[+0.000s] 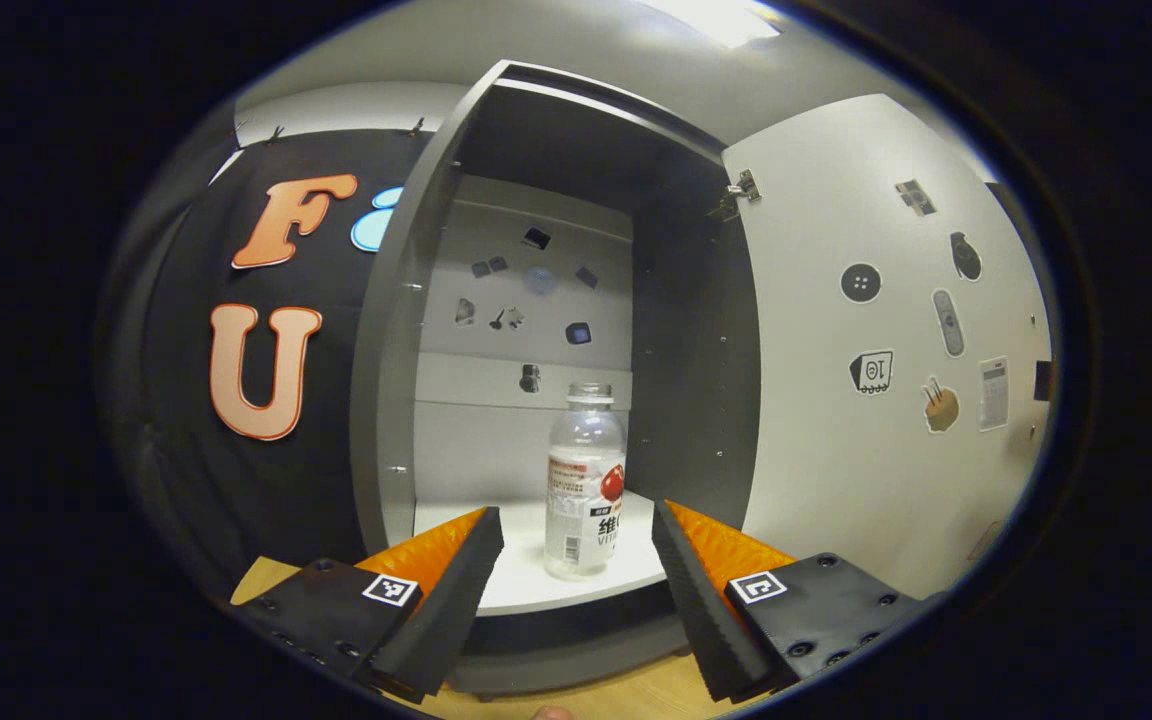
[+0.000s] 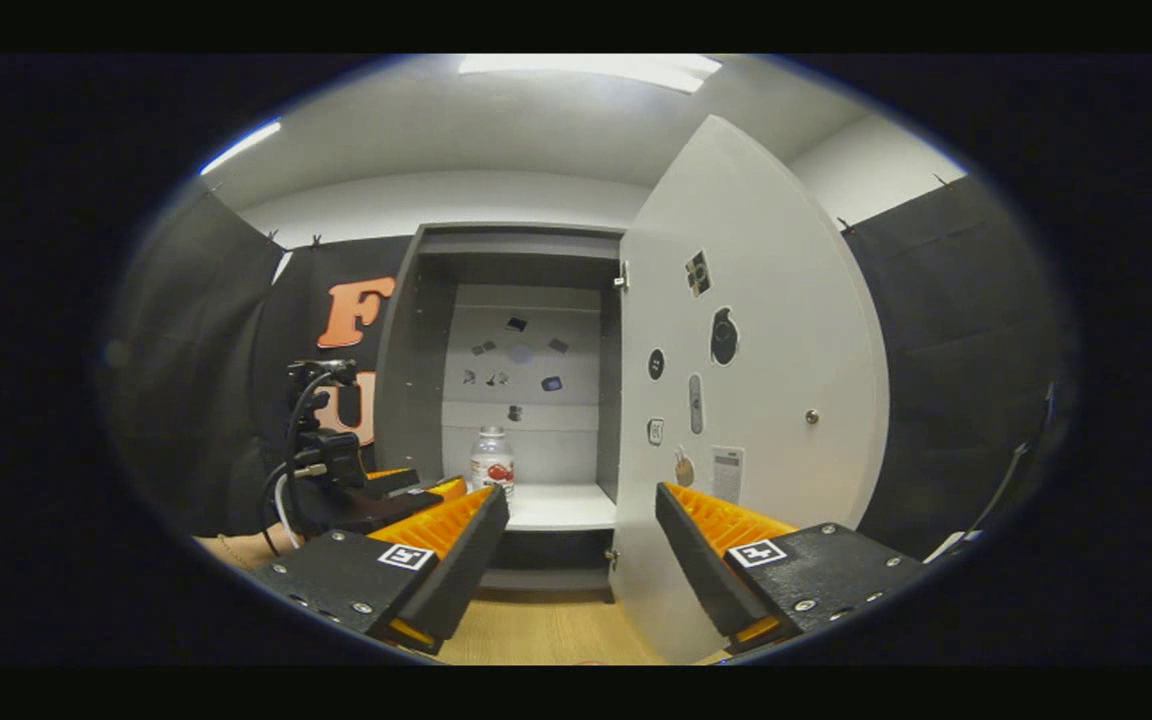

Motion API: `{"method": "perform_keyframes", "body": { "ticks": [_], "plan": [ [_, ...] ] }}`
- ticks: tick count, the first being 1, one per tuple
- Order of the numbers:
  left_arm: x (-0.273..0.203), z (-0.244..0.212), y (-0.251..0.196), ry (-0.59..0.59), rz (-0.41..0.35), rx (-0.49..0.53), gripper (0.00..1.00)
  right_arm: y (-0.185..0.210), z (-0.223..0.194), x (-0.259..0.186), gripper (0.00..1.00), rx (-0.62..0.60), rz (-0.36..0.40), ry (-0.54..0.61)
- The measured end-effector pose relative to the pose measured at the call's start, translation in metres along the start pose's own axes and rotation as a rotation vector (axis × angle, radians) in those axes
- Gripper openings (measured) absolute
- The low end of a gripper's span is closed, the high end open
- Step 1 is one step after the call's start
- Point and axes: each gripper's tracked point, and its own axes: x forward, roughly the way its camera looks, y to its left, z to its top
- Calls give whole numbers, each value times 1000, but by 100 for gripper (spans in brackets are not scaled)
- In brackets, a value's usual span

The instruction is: Open the cabinet door with the right hand, grasp the bottle in the cabinet with the left hand and place it on the coaster, then close the cabinet door with the right hand.

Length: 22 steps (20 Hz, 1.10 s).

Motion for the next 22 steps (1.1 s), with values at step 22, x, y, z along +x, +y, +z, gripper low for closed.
{"method": "perform_keyframes", "body": {
  "ticks": [22],
  "plan": [
    [111, -45, 4, 42, -17, 25, 98, -12, -1, 12, 94, -67, -81, 0]
  ]
}}
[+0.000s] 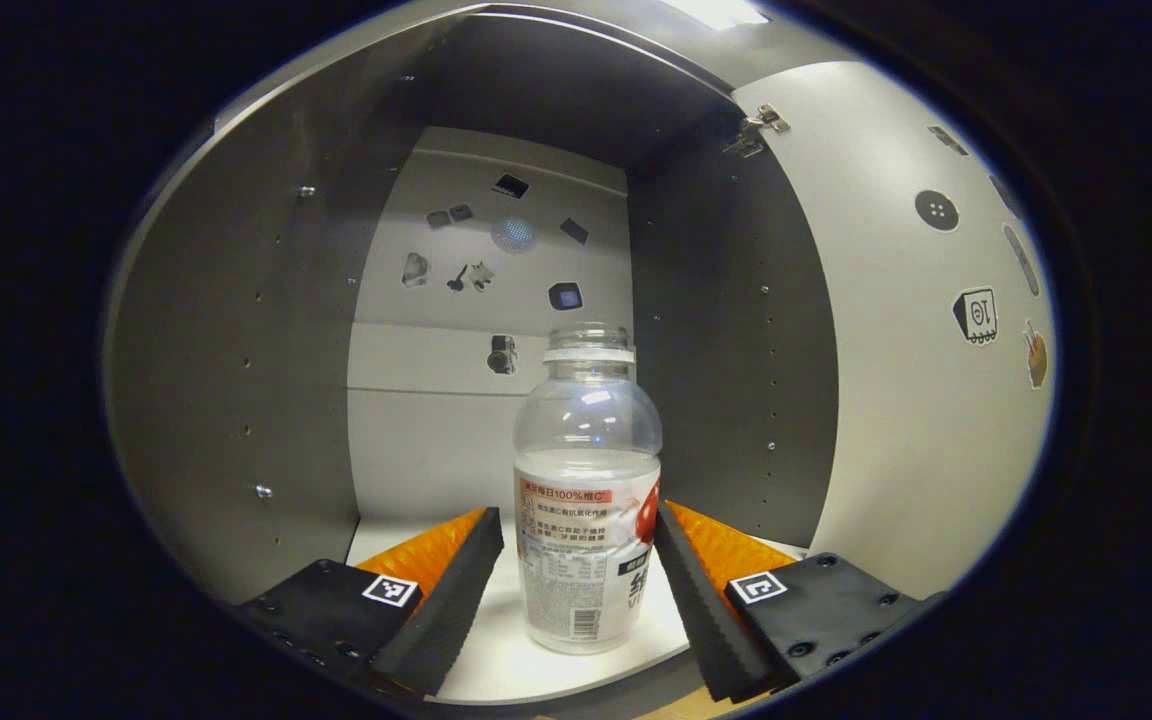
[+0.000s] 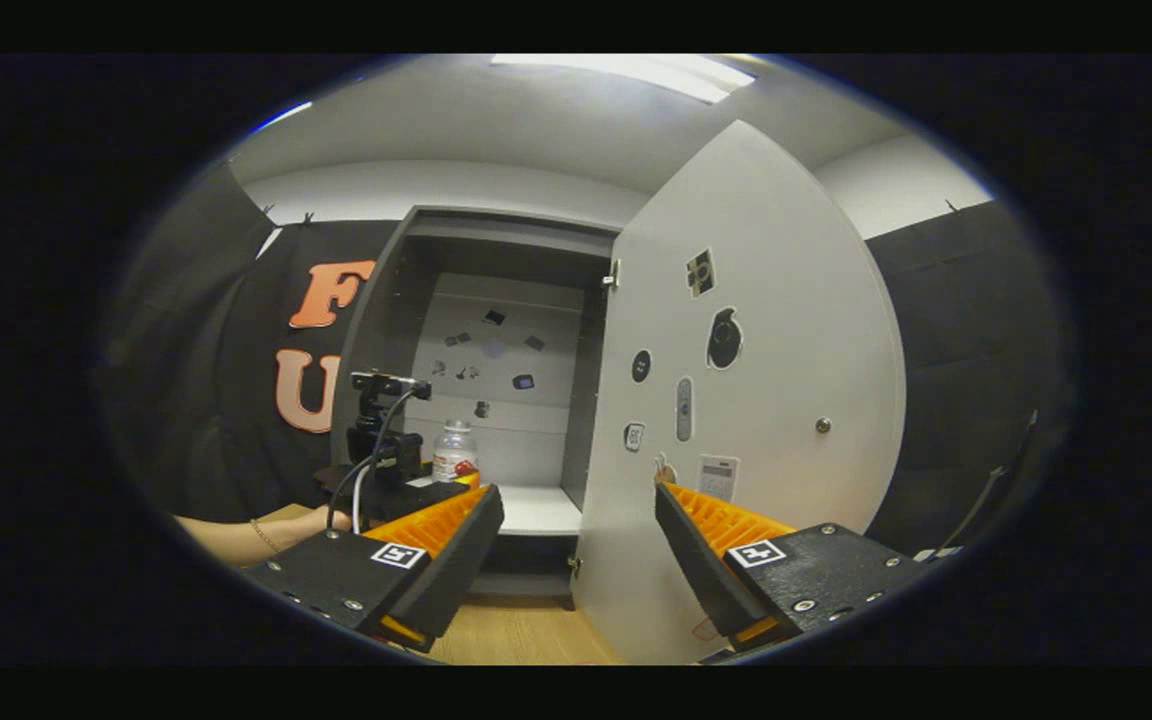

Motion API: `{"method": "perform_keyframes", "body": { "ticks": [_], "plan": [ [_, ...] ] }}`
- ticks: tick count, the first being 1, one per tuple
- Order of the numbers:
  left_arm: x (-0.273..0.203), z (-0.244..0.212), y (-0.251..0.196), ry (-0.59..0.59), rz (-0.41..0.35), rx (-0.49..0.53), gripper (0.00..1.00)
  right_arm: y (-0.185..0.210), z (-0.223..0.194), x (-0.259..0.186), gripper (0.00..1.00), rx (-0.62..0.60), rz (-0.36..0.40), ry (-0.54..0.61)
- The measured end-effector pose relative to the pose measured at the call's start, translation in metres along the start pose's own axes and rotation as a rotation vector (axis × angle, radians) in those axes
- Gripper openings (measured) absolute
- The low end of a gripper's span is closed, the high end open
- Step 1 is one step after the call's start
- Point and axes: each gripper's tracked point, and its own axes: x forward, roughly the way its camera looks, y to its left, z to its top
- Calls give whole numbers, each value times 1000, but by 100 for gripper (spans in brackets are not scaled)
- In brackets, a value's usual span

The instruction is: Open the cabinet door with the right hand, grasp the bottle in the cabinet with the left hand and place it on the coaster, then close the cabinet door with the right hand.

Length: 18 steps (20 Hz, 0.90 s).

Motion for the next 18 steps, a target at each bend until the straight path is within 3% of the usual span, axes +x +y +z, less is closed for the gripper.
{"method": "perform_keyframes", "body": {
  "ticks": [3, 6, 10, 18],
  "plan": [
    [5, -5, 0, 15, 9, 12, 98, -2, -3, 1, 94, 5, -2, 11],
    [3, -6, -2, 11, 14, 14, 87, -7, -5, 2, 93, 7, -5, 19],
    [3, -6, -1, 10, 20, 26, 82, -8, -8, 1, 94, 10, 0, 25],
    [-11, 2, 4, -11, 46, 16, 82, -2, -18, 1, 94, -17, 40, 55]
  ]
}}
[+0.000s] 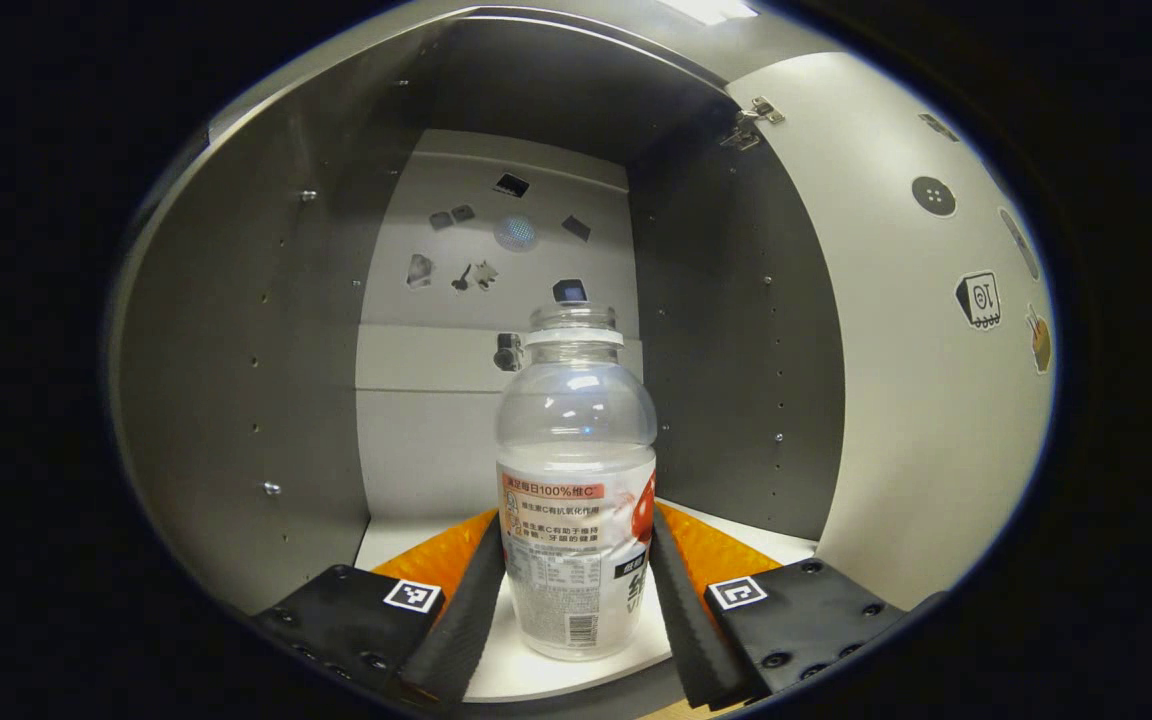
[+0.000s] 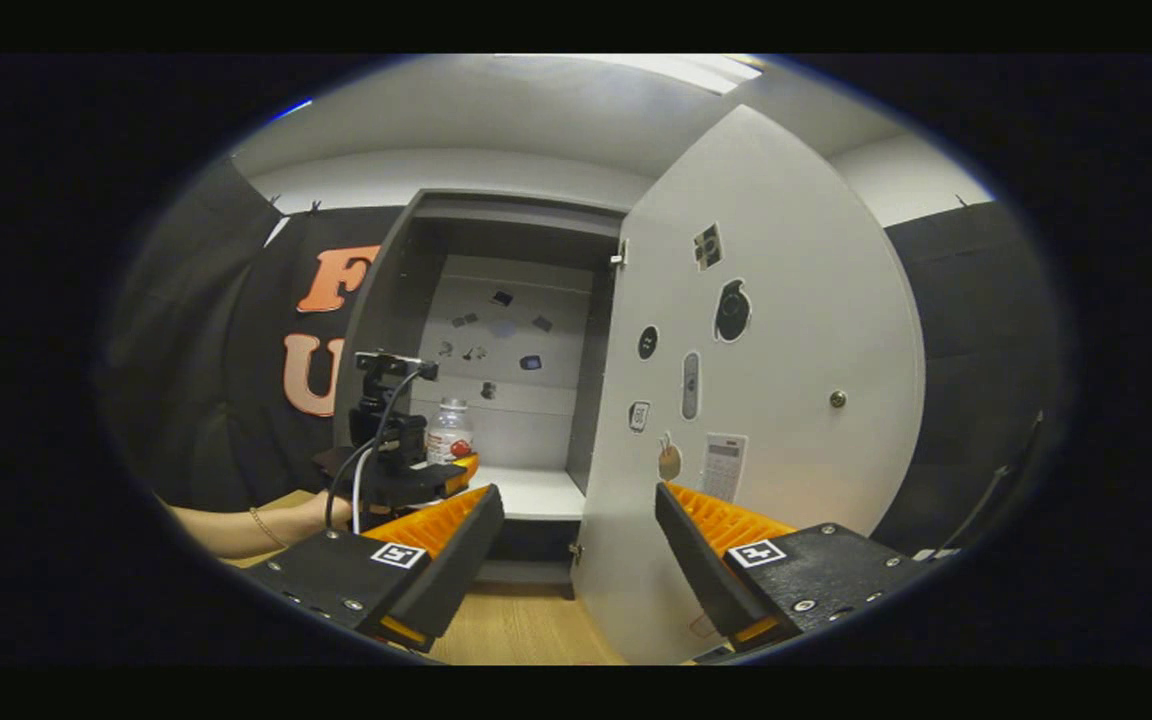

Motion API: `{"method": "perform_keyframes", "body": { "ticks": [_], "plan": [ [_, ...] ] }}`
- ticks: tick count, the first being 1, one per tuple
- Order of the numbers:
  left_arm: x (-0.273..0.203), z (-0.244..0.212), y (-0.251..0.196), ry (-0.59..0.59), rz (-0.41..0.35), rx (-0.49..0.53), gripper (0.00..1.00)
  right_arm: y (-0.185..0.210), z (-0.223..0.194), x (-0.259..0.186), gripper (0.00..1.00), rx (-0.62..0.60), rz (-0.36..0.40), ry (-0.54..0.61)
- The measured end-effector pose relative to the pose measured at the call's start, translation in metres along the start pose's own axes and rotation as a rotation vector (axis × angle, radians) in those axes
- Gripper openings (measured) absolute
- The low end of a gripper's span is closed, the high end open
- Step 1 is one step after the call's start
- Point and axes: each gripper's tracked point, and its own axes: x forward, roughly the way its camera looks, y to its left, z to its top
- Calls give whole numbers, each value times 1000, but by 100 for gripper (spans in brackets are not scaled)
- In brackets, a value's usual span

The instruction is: Open the cabinet door with the right hand, grasp the bottle in the cabinet with the left hand and place it on the coaster, then close the cabinet door with the right hand.

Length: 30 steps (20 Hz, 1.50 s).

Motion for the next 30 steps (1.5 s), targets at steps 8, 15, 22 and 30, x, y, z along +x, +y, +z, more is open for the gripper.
{"method": "perform_keyframes", "body": {
  "ticks": [8, 15, 22, 30],
  "plan": [
    [-36, 16, -4, -37, 7, 14, 82, 5, -6, -11, 94, 14, 42, 6],
    [-91, 27, -3, -69, 17, 45, 82, 23, -3, -22, 94, 11, 111, -12],
    [-155, 19, 12, -75, 57, 28, 82, 61, -7, -30, 94, 31, 201, 2],
    [-225, -23, 43, -44, 105, 19, 82, 101, -22, -42, 94, 72, 243, 44]
  ]
}}
